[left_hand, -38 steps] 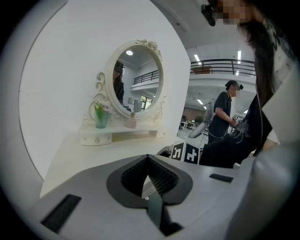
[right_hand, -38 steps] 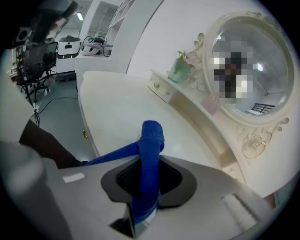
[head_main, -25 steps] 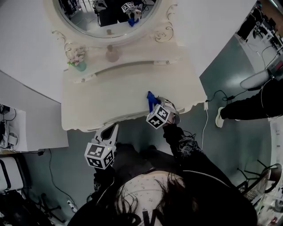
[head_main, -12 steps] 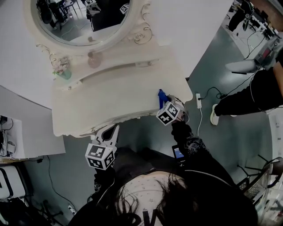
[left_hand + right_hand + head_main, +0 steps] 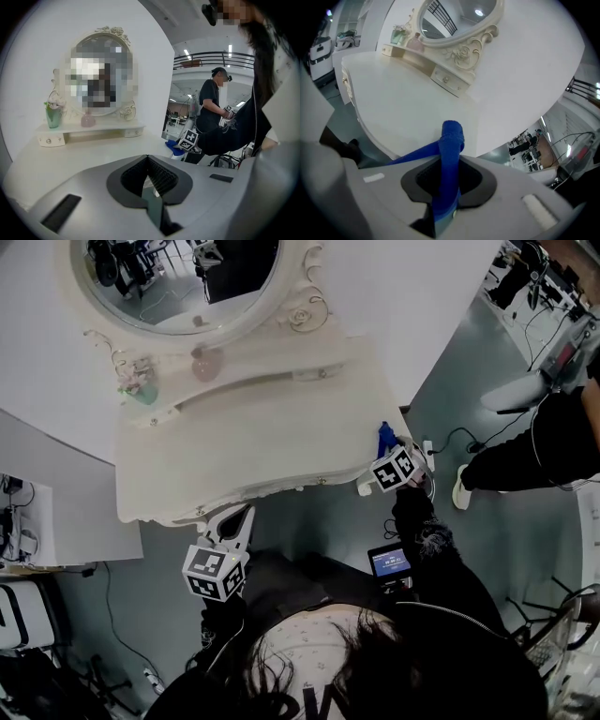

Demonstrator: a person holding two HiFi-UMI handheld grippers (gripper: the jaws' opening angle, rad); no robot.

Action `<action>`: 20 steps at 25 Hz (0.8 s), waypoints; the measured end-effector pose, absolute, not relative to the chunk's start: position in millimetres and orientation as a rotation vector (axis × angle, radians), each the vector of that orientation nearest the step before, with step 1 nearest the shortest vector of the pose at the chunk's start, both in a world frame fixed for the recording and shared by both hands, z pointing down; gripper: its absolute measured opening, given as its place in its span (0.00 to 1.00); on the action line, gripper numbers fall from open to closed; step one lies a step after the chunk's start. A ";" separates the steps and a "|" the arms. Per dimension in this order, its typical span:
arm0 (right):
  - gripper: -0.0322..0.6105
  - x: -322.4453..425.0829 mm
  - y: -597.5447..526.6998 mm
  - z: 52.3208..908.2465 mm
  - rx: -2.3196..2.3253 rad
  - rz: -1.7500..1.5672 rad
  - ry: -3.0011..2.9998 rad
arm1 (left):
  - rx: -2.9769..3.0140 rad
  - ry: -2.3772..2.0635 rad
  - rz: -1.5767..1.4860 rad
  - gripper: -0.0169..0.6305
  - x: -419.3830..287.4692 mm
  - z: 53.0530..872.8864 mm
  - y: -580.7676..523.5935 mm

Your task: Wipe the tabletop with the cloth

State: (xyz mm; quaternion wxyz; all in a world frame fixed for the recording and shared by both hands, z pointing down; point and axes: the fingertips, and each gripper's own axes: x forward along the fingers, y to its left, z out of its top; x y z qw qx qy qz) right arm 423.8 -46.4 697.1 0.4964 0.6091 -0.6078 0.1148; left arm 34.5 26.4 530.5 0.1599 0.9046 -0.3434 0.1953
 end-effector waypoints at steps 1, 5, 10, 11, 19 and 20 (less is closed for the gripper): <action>0.16 430.8 -46.0 697.6 1.493 0.289 -1.463 | 2.583 -0.987 0.560 0.03 33.5 531.2 26.5; 0.16 442.9 -43.3 698.6 1.537 0.318 -1.456 | 2.569 -1.008 0.572 0.03 28.6 534.1 31.3; 0.16 445.9 -41.5 695.5 1.568 0.295 -1.442 | 2.542 -1.007 0.613 0.03 22.9 537.3 41.7; 0.16 447.7 -41.1 696.1 1.584 0.307 -1.443 | 2.537 -1.007 0.620 0.03 21.8 538.0 42.8; 0.16 438.7 -34.3 683.7 1.715 0.598 -1.567 | 2.526 -0.998 0.638 0.03 14.8 538.3 49.7; 0.17 432.4 -33.6 679.6 1.728 0.630 -1.595 | 2.525 -1.000 0.639 0.03 12.9 538.8 50.2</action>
